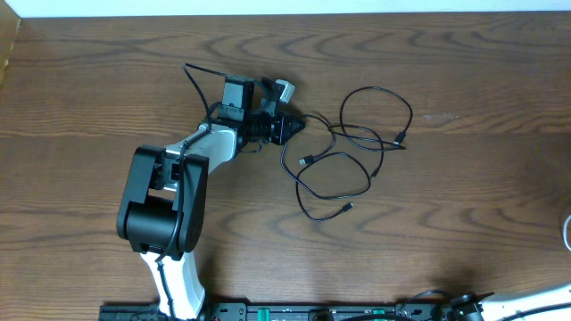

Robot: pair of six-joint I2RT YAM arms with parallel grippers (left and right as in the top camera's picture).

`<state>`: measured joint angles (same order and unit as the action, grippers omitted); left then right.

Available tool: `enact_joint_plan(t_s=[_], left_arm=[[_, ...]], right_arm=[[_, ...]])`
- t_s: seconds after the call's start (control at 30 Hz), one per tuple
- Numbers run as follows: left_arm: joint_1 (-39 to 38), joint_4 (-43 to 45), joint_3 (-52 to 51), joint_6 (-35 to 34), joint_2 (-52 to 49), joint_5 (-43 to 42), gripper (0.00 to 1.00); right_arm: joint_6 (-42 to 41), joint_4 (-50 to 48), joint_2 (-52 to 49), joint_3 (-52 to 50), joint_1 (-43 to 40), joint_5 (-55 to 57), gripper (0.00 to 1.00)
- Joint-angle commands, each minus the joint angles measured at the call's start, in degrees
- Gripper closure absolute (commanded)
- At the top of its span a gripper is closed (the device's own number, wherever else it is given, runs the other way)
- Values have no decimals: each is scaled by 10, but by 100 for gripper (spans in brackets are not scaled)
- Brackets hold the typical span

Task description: Untangle cables

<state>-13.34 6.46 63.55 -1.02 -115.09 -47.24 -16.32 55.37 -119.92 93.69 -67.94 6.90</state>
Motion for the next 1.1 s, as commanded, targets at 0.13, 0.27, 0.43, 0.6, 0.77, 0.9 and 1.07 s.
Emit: enact_joint_plan(t_s=[0.13,0.27,0.43,0.6,0.77,0.9,1.07], left_arm=[[-1,2,4,10,1,3,92],[-1,1,4,10,1,3,92],[-1,2,4,10,1,3,93],[1,-2,4,10,1,3,93],[1,-2,4,10,1,-7,93],[1,-1,4,10,1,-39,93],[2,1,4,10,1,-47,93]], right_arm=[[-4,2,61,4,8,-64,1],[-28,20,125,4,22,-36,1],[-61,60,195,4,33,-13,1],[-75,96,259,3,37,-12,1],[-66,101,313,-2,74,-71,1],[2,72,358,-9,162,-127,1],[130,58,370,-9,330,-258,1]])
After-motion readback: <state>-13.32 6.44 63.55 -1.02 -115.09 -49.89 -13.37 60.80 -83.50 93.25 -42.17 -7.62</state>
